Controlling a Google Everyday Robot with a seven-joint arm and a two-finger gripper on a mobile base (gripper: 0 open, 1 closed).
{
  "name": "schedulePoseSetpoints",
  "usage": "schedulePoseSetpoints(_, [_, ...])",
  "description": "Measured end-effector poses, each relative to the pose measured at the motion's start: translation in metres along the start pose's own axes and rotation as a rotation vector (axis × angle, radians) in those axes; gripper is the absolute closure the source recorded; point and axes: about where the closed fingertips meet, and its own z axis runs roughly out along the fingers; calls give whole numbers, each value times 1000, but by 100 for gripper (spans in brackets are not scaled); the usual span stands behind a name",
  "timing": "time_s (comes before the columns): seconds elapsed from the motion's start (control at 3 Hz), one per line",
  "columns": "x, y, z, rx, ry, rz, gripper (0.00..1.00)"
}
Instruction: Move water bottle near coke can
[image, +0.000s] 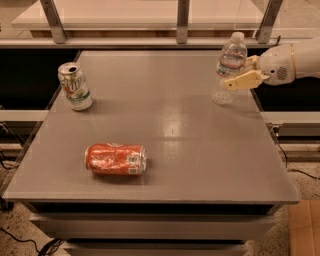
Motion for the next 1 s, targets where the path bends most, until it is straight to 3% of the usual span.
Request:
schedulePoseSetpoints(0.33, [-6,9,2,-56,-16,-27,100])
schedulePoseSetpoints(1.0, [-27,62,17,-301,-46,-115,100])
